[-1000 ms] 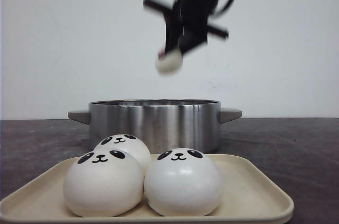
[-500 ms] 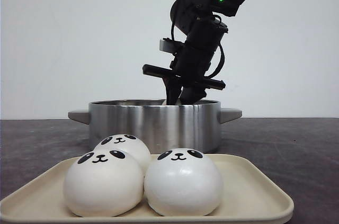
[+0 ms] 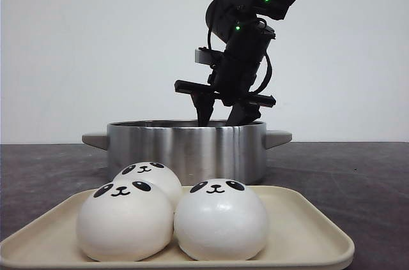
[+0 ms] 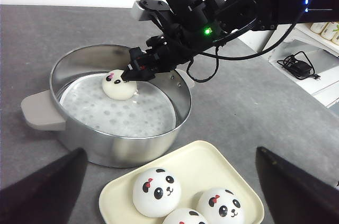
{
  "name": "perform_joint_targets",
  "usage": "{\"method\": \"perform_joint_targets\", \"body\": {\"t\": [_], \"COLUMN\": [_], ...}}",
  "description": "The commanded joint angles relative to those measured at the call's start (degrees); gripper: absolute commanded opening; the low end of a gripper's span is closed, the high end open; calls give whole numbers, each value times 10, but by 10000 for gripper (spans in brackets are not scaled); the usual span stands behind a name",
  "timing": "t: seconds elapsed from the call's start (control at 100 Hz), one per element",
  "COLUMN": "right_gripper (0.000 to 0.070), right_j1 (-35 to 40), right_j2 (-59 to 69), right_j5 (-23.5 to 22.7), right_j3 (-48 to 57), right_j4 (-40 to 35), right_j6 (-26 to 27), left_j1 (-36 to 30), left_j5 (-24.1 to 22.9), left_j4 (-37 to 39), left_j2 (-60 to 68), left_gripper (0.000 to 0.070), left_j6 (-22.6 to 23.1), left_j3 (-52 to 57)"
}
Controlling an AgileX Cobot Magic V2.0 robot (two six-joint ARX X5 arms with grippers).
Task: Steam buns
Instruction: 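Lower the held bun into the steel pot and open the right gripper, then raise the right gripper out of the pot, then lower the left gripper onto the farther bun nearest it and grasp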
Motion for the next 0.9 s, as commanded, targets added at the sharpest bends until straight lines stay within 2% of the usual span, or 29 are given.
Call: {"method": "perform_joint_targets", "body": {"t": [0.0, 0.03, 0.05, 0.1, 0.21, 0.29, 0.38, 0.51, 0.63, 0.77, 0.89], "right_gripper": [290, 261, 210, 0, 10, 10, 10, 10, 10, 9, 9], "right_j1": [3, 3, 4, 7, 31, 58, 97, 168, 242, 315, 346], "right_j2": [3, -2, -8, -28, -99, -163, -243, -357, -446, -523, -564], "right_j5": [-11, -17, -19, -24, 24, 66, 112, 163, 202, 269, 329], "right_j3": [28, 37, 42, 53, 56, 56, 56, 56, 56, 56, 56], "right_j4": [-8, -16, -23, -39, -68, -98, -137, -177, -202, -227, -250], "right_j6": [14, 10, 6, -16, -80, -108, -111, -110, -99, -69, -48], "left_j1": [-2, -2, -2, -2, -2, -3, -10, -37, -81, -144, -181], "left_j5": [-3, -3, -3, -3, -7, -33, -59, -63, -78, -110, -128], "left_j4": [6, 6, 6, 7, 7, 7, 7, 8, 14, 15, 18], "left_j2": [0, 0, 0, 1, 9, 23, 48, 105, 179, 279, 367], "left_gripper": [596, 595, 593, 572, 418, 425, 438, 454, 528, 530, 530], "left_j6": [1, 1, 1, 1, 1, -3, -3, -11, -37, -46, -46], "left_j3": [4, 4, 4, 4, 4, 4, 4, 5, 5, 17, 47]}}
